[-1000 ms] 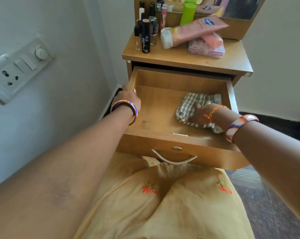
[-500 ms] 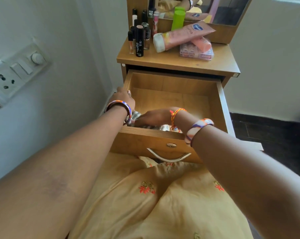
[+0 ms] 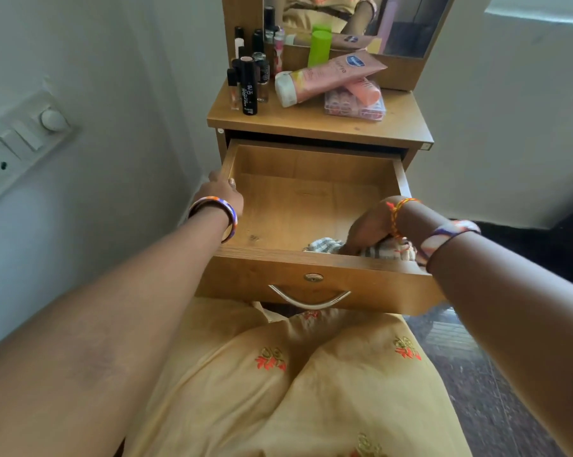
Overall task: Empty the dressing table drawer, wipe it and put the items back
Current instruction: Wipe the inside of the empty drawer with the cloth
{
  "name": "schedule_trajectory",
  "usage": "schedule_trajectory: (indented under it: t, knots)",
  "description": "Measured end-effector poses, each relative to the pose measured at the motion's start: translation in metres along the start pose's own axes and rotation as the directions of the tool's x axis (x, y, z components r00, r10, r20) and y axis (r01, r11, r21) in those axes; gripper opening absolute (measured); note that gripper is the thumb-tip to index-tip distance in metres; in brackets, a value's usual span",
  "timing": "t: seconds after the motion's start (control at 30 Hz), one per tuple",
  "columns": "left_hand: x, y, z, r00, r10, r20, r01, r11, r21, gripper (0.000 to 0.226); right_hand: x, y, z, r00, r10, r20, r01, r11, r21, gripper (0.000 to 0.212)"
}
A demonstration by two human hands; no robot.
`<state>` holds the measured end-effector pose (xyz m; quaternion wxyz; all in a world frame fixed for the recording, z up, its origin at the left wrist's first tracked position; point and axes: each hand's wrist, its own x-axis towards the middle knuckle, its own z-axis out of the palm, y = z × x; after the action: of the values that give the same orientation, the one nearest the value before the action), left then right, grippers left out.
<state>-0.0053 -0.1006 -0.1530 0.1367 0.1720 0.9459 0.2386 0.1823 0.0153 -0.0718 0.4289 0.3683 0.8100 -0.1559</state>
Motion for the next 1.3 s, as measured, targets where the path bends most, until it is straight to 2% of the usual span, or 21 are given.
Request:
schedule_trajectory:
  t: [0.03, 0.07, 0.13, 0.17, 0.2, 0.23, 0.3, 0.37, 0.47, 0.53, 0.6, 0.67, 0.7, 0.77, 0.8, 0.87, 0.93, 1.0, 1.1, 1.2, 1.3]
  knots:
    - [0.0, -0.001, -0.001, 1.0, -0.001, 0.006, 0.001, 1.0, -0.014, 0.042, 0.007, -0.006, 0.004, 0.997, -0.054, -0.049, 0.057, 0.996, 0.068, 0.034]
    - [0.001, -0.002, -0.002, 1.0, -0.004, 0.015, 0.004, 0.999, -0.032, 0.044, 0.013, -0.009, 0.009, 0.975, -0.139, -0.172, 0.17, 0.97, 0.176, 0.033]
    - [0.003, -0.004, -0.007, 0.999, -0.011, 0.034, 0.014, 0.996, -0.084, 0.05, 0.021, -0.023, 0.014, 0.865, -0.225, -0.449, 0.396, 0.855, 0.334, 0.027]
    - [0.004, -0.006, -0.009, 0.999, -0.018, 0.043, 0.022, 0.993, -0.112, 0.052, 0.021, -0.035, 0.02, 0.848, -0.247, -0.468, 0.433, 0.832, 0.346, 0.03]
    - [0.006, -0.007, -0.012, 0.998, -0.029, 0.053, 0.036, 0.99, -0.136, 0.053, 0.023, -0.048, 0.022, 0.808, -0.347, -0.477, 0.501, 0.831, 0.244, 0.036]
    - [0.007, -0.008, -0.014, 0.997, -0.043, 0.066, 0.052, 0.987, -0.151, 0.053, 0.03, -0.06, 0.025, 0.801, -0.439, -0.408, 0.549, 0.81, 0.206, 0.039]
    - [0.007, -0.01, -0.016, 0.994, -0.064, 0.094, 0.079, 0.983, -0.164, 0.053, 0.029, -0.085, 0.022, 0.878, -0.428, -0.216, 0.476, 0.83, 0.292, 0.038]
    - [0.007, -0.011, -0.016, 0.992, -0.057, 0.112, 0.076, 0.983, -0.167, 0.053, 0.048, -0.079, 0.015, 0.877, -0.46, -0.141, 0.479, 0.859, 0.179, 0.03]
    - [0.006, -0.012, -0.013, 0.995, -0.044, 0.09, 0.056, 0.988, -0.141, 0.053, 0.072, -0.032, 0.008, 0.909, -0.414, -0.047, 0.417, 0.899, 0.137, 0.054]
    - [0.005, -0.011, -0.012, 0.997, -0.038, 0.072, 0.047, 0.991, -0.126, 0.053, 0.056, -0.004, 0.004, 0.915, -0.396, 0.078, 0.349, 0.873, 0.339, 0.037]
    - [0.003, -0.009, -0.011, 0.997, -0.032, 0.064, 0.039, 0.992, -0.119, 0.053, 0.048, 0.024, -0.003, 0.862, -0.469, 0.192, 0.301, 0.779, 0.55, 0.028]
    - [0.001, -0.007, -0.01, 0.998, -0.026, 0.056, 0.032, 0.994, -0.109, 0.052, 0.038, 0.036, -0.002, 0.824, -0.514, 0.239, 0.276, 0.732, 0.622, 0.021]
    - [0.0, -0.007, -0.01, 0.998, -0.023, 0.051, 0.028, 0.994, -0.104, 0.052, 0.034, 0.033, -0.002, 0.824, -0.517, 0.231, 0.294, 0.741, 0.604, 0.025]
    - [0.0, -0.006, -0.008, 0.999, -0.016, 0.051, 0.021, 0.995, -0.102, 0.052, 0.035, 0.022, 0.002, 0.835, -0.508, 0.211, 0.345, 0.783, 0.517, 0.055]
    - [0.0, -0.006, -0.007, 0.998, -0.016, 0.055, 0.022, 0.995, -0.1, 0.053, 0.027, 0.01, 0.004, 0.842, -0.507, 0.184, 0.367, 0.789, 0.494, 0.062]
    - [0.0, -0.007, -0.007, 0.998, -0.016, 0.054, 0.022, 0.995, -0.102, 0.053, 0.012, -0.01, 0.006, 0.868, -0.486, 0.099, 0.407, 0.812, 0.419, 0.053]
    - [0.0, -0.007, -0.009, 0.998, -0.019, 0.06, 0.026, 0.993, -0.114, 0.052, 0.009, -0.031, 0.006, 0.882, -0.469, -0.044, 0.46, 0.838, 0.295, 0.028]
    - [-0.001, -0.007, -0.011, 0.996, -0.029, 0.082, 0.038, 0.993, -0.114, 0.052, 0.002, -0.061, 0.007, 0.883, -0.438, -0.169, 0.463, 0.872, 0.161, 0.03]
    - [-0.001, -0.007, -0.014, 0.994, -0.035, 0.108, 0.047, 0.993, -0.108, 0.054, 0.035, -0.092, 0.01, 0.872, -0.453, -0.184, 0.478, 0.87, 0.124, 0.028]
    - [-0.004, -0.005, -0.015, 0.994, -0.03, 0.108, 0.04, 0.995, -0.089, 0.053, 0.041, -0.079, 0.012, 0.876, -0.431, -0.218, 0.436, 0.899, -0.025, 0.037]
    - [-0.007, -0.004, -0.014, 0.995, -0.03, 0.095, 0.038, 0.996, -0.084, 0.053, 0.012, -0.051, 0.005, 0.924, -0.331, -0.192, 0.353, 0.931, 0.091, 0.044]
